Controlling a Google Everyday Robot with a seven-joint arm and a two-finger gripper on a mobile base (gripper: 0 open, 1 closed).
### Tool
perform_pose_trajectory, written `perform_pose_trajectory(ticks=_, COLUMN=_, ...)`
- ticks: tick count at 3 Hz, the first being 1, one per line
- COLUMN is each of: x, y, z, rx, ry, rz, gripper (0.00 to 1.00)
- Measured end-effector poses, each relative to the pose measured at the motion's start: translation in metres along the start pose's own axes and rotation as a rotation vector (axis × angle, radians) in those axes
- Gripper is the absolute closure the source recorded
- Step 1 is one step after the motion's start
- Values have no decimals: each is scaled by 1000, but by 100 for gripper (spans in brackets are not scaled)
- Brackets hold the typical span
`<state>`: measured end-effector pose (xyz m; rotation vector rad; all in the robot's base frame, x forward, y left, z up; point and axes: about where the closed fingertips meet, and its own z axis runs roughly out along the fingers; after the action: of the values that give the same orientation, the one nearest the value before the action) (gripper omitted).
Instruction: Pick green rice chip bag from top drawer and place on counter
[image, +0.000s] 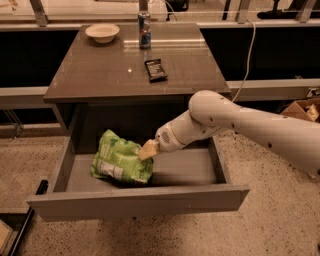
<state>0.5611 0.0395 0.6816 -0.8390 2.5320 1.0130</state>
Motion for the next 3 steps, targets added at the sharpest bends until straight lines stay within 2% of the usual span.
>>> perform_pose_trajectory(ticks=1, x=-5, y=-2, z=-66, rx=53, ry=-105, rz=-50, gripper=100)
perform_pose_trajectory(ticks=2, x=-7, y=5, z=-179, rx=174, ry=-220, rz=-187, gripper=100)
perform_pose_trajectory(ticks=3, x=-12, y=12, z=-250, rx=270, ry=-293, rz=-277, gripper=100)
